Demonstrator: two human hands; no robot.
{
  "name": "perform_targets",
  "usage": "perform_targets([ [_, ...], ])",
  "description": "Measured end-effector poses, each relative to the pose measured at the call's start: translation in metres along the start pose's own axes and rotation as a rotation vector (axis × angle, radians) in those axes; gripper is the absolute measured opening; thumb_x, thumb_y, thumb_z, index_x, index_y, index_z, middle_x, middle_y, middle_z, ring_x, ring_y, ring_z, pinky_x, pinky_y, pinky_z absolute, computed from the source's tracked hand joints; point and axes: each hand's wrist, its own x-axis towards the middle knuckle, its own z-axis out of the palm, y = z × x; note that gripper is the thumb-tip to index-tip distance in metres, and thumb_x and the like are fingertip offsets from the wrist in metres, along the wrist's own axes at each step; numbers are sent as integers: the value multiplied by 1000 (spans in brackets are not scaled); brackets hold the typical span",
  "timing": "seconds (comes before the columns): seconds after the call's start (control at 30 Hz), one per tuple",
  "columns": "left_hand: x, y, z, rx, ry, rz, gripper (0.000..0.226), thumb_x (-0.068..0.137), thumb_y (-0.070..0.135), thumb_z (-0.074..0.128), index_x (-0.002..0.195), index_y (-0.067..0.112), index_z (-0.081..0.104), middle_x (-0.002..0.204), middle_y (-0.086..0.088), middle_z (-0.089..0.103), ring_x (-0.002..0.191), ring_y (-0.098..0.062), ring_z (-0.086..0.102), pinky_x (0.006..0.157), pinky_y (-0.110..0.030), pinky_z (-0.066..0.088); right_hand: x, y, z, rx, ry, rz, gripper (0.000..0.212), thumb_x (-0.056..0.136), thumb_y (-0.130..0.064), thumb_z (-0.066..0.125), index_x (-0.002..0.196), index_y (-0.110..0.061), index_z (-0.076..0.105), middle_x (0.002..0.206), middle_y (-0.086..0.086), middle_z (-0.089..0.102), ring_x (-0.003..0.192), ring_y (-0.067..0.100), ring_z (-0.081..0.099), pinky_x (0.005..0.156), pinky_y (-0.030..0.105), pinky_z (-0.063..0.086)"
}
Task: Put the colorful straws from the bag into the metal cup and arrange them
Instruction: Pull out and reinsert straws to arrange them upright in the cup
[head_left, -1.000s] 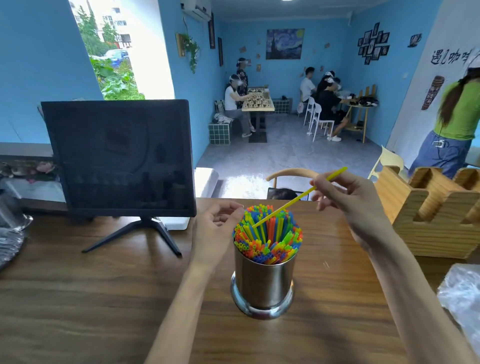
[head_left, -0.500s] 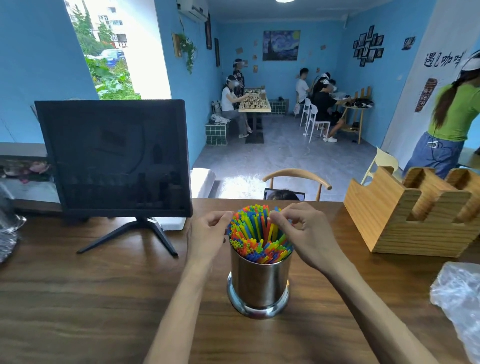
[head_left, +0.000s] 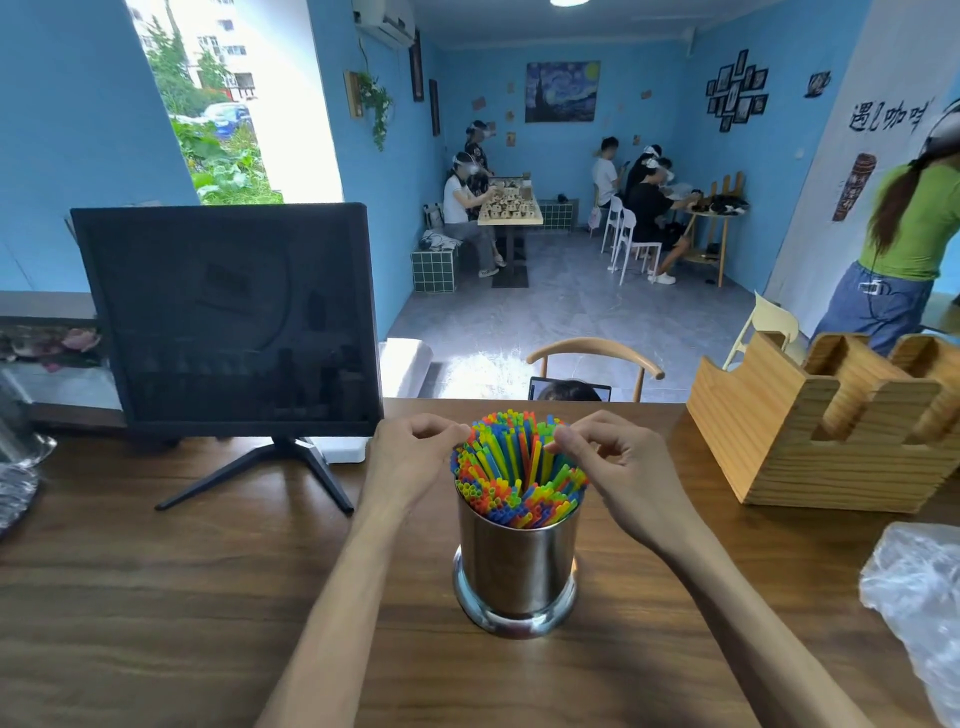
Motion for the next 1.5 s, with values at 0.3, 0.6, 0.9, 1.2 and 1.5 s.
perform_targets([
  [0.3, -33, 56, -26, 50, 255, 584, 8, 101, 25, 64, 93, 27, 66, 87, 18, 61, 82, -7, 52, 73, -22, 42, 6, -22, -1, -93, -39, -57, 22, 95, -46, 64, 114, -39, 72, 113, -25, 67, 113, -4, 58, 83, 9, 44],
  [0.6, -52, 88, -45, -261, 417, 805, 11, 107, 31, 49, 101, 37, 56, 89, 20, 61, 77, -10, 63, 70, -21, 49, 19, -59, 10, -165, -262, -245, 23, 107, -33, 50, 116, -27, 70, 100, -14, 71, 105, 8, 63, 97, 38, 46],
  [0.9, -32, 15, -28, -38, -57, 292, 22, 97, 24, 70, 80, 38, 70, 73, 25, 70, 67, 3, 59, 65, -11, 46, 27, -22, -44, 537, -2, 50, 33, 64, -45, 91, 80, -18, 79, 74, 12, 75, 57, 18, 69, 44, 20, 47],
  [1.2, -39, -6, -23, -85, -64, -62, 36, 78, 50, 83, 80, 18, 67, 65, 4, 72, 50, -7, 56, 52, -26, 44, 32, -22, -36, 360, 166, -96, 15, 92, -38, 63, 84, -41, 75, 80, -1, 76, 71, 16, 74, 57, 25, 58],
  [1.5, -49, 2, -28, -134, -171, -71, 11, 78, 30, 89, 76, 38, 81, 76, 2, 79, 61, -5, 67, 46, -23, 46, 11, -10, 9, -297, -48, -181, 28, 95, -39, 68, 121, -33, 60, 78, -13, 67, 69, 9, 68, 67, 37, 57],
])
